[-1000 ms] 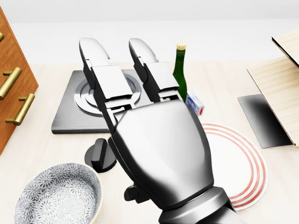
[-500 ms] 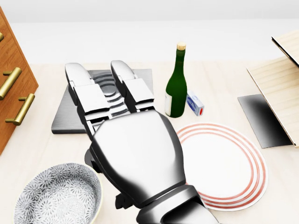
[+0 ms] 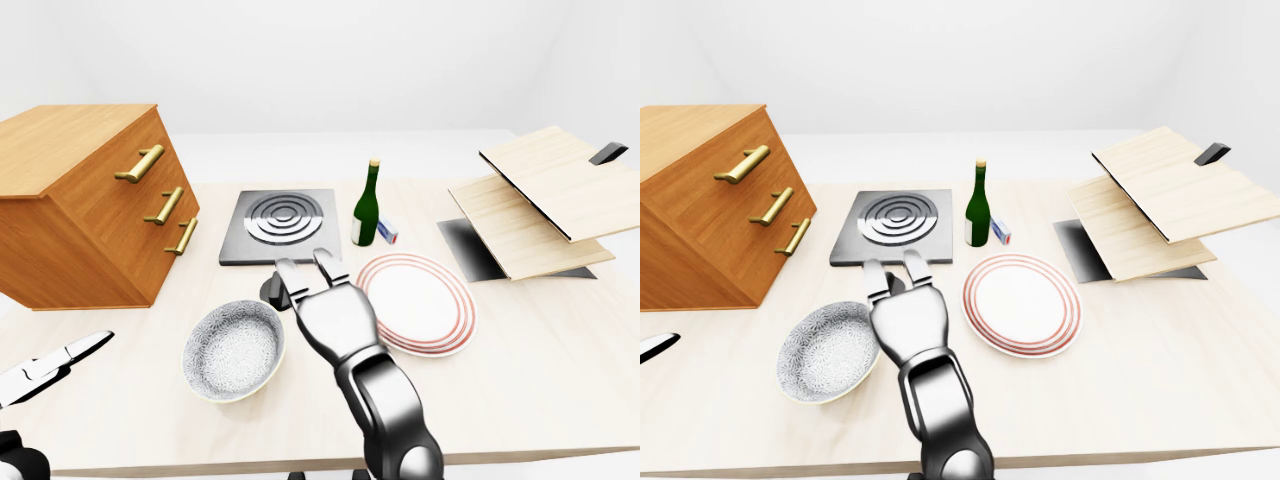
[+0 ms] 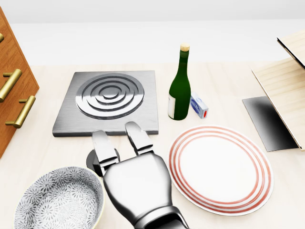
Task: Pick up the akita bowl and put it on the plate.
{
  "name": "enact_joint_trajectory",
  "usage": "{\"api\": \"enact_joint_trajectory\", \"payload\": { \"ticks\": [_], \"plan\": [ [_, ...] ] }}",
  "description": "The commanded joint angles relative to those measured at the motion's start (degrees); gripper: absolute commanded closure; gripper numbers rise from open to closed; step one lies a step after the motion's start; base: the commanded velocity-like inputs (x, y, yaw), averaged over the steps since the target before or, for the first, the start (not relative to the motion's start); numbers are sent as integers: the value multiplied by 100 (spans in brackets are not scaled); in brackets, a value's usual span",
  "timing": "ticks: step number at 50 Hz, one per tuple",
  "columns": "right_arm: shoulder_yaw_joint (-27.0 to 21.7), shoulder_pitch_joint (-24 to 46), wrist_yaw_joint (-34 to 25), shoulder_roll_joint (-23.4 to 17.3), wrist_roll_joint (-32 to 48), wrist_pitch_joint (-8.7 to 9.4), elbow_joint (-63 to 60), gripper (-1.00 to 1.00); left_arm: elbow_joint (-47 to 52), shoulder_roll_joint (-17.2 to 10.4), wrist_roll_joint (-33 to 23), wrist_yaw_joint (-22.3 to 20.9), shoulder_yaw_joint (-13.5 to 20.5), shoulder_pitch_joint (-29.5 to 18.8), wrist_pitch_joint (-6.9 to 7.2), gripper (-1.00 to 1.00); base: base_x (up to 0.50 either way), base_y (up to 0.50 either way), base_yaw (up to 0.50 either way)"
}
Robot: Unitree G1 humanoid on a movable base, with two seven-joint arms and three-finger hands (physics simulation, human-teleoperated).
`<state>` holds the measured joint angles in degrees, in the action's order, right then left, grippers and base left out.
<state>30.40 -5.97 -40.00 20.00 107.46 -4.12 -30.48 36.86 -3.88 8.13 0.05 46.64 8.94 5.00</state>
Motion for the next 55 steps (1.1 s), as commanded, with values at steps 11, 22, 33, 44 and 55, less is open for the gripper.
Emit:
{"api": "enact_joint_trajectory", "payload": {
  "ticks": [11, 22, 33, 44, 55],
  "plan": [
    [196, 9, 0, 0, 554, -87, 894, -97, 1, -33, -4, 26, -28, -47, 0, -100, 0, 0, 0],
    [24, 495, 0, 0, 554, 144, 1137, -97, -33, -58, 51, 65, -25, -60, 0, -100, 0, 0, 0],
    [340, 632, 0, 0, 554, 463, 1451, -97, -9, -58, 102, 69, -2, -51, 0, -100, 0, 0, 0],
    [330, 807, 0, 0, 554, 560, 1611, -97, 30, -69, 145, 70, 33, -65, 0, -100, 0, 0, 0],
    [409, 1039, 0, 0, 500, 818, 1804, -98, 4, -109, 183, 102, 21, -97, 0, -100, 0, 0, 0]
  ]
}}
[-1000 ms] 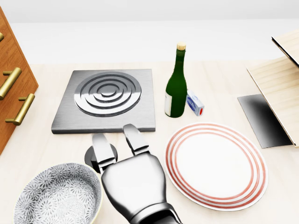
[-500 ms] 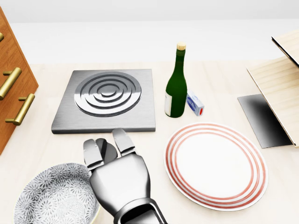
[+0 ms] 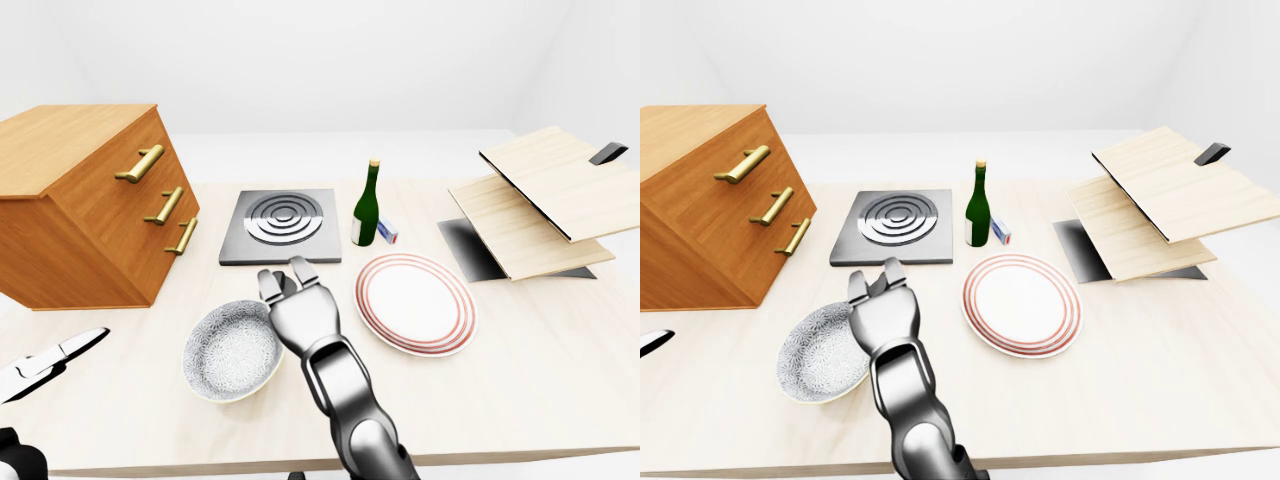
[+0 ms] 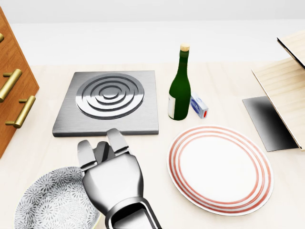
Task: Pick up the akita bowl and put it on the plate.
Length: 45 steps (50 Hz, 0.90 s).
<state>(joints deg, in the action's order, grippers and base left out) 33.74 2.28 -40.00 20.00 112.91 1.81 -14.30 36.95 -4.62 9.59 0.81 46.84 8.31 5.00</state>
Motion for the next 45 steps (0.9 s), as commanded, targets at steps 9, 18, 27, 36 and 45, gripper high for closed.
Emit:
{"api": "enact_joint_trajectory", "payload": {
  "ticks": [9, 18, 27, 36, 45],
  "plan": [
    [271, 189, 0, 0, -104, 319, 228, -97, -46, -30, 62, 35, -5, -21, 0, -100, 0, 0, 0],
    [876, 257, 0, 0, -311, 319, 411, -98, -46, -43, 122, 50, 18, -19, 0, -100, 0, 0, 0],
    [1213, 347, 0, 0, -500, 319, 493, -97, 42, -53, 153, 50, 50, -29, 0, -100, 0, 0, 0],
    [1382, 570, 0, 0, -766, 319, 570, -98, 54, -64, 162, 42, 62, -42, 0, -100, 0, 0, 0],
    [1498, 830, 0, 0, -1002, 319, 669, -97, 36, -71, 169, 55, 55, -51, 0, -100, 0, 0, 0]
  ]
}}
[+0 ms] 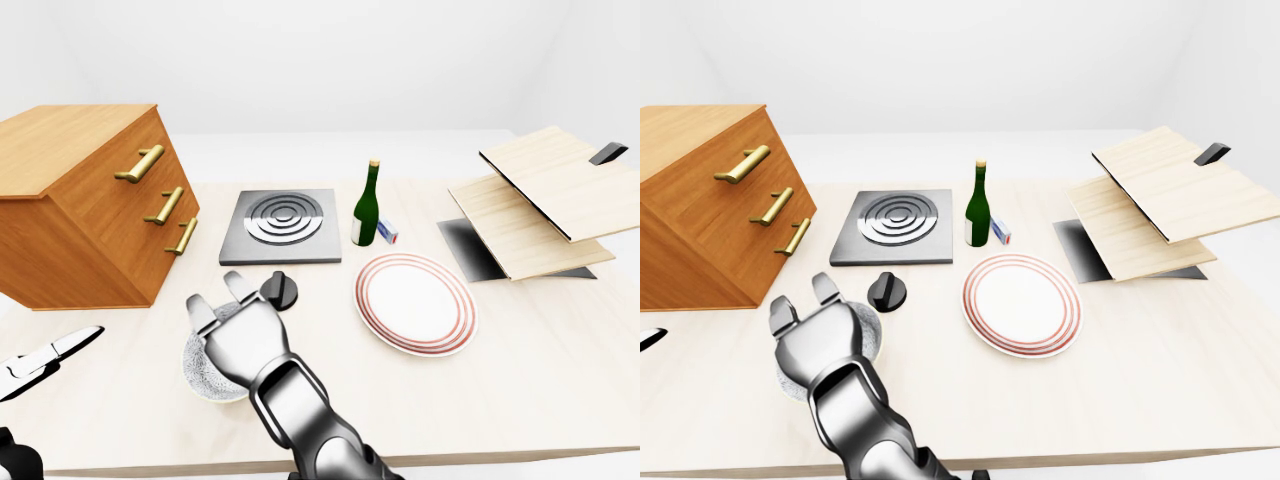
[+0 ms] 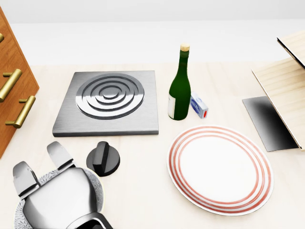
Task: Pick up the akita bowl and put it on the plate.
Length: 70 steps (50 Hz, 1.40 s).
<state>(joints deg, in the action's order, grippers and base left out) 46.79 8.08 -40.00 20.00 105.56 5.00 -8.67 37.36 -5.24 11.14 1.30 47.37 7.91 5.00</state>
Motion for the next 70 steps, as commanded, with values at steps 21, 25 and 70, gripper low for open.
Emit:
{"api": "enact_joint_trajectory", "payload": {
  "ticks": [21, 25, 70],
  "plan": [
    [118, 605, 0, 0, -599, 0, 248, -97, -20, -4, 29, 16, -15, 0, 0, -100, 0, 0, 0],
    [96, 606, 0, 0, -638, 0, 243, -98, -25, 2, 31, 13, -11, 3, 0, -100, 0, 0, 0],
    [-215, 536, 0, 0, -1269, 0, 465, -98, -103, -2, 13, 20, -57, 0, 0, -100, 0, 0, 0]
  ]
}}
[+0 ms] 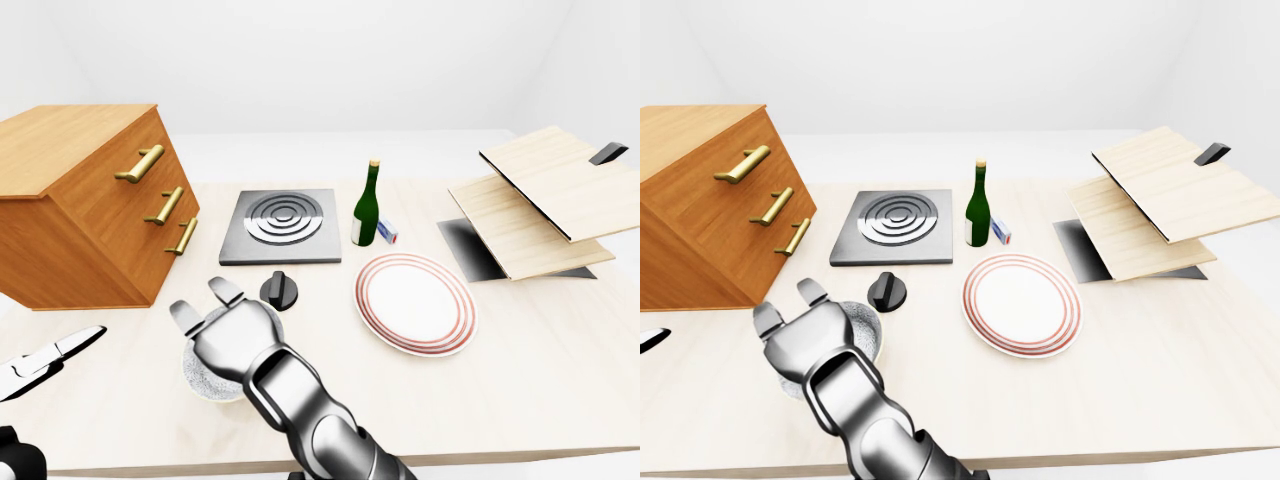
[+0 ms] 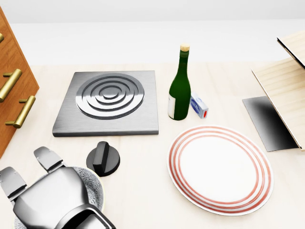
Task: Pick up the akita bowl and put it on the plate.
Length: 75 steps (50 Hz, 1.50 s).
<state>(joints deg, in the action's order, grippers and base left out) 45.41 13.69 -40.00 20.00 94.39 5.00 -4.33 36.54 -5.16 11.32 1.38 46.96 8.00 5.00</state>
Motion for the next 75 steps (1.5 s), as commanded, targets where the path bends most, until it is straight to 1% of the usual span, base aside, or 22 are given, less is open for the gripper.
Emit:
{"api": "enact_joint_trajectory", "payload": {
  "ticks": [1, 10, 22, 36, 38, 48, 53, 56, 68, 75],
  "plan": [
    [-69, -43, 0, 0, -182, 0, 43, -98, -16, -1, 0, 1, -8, 6, 0, -100, 0, 0, 0],
    [-86, -53, 0, 0, -270, 0, 77, -97, -27, -4, 4, -2, -10, 3, 0, -100, 0, 0, 0],
    [42, -161, 0, 0, -342, 0, 99, -97, 74, -6, 45, -18, 36, 8, 0, -100, 0, 0, 0],
    [-5, -210, 0, 0, -471, 0, 144, -97, 97, 3, 51, -34, 57, 6, 0, -100, 0, 0, 0],
    [-88, -161, 0, 0, -490, 0, 164, -97, 95, 6, 51, -37, 56, 8, 0, -100, 0, 0, 0],
    [-157, -182, 0, 0, -548, 0, 149, -97, 47, 10, 45, -31, 37, 10, 0, -100, 0, 0, 0],
    [-267, -143, 0, 0, -571, 0, 148, -97, 26, 10, 38, -25, 20, 10, 0, -100, 0, 0, 0],
    [-212, -213, 0, 0, -577, 0, 129, -98, 42, 9, 37, -21, 20, 13, 0, -100, 0, 0, 0],
    [-438, -140, 0, 0, -755, 0, 288, -98, 90, 11, 46, -32, 38, 12, 0, -100, 0, 0, 0],
    [-443, -212, 0, 0, -837, 0, 353, -97, 116, 16, 47, -43, 46, 15, 0, -100, 0, 0, 0]
  ]
}}
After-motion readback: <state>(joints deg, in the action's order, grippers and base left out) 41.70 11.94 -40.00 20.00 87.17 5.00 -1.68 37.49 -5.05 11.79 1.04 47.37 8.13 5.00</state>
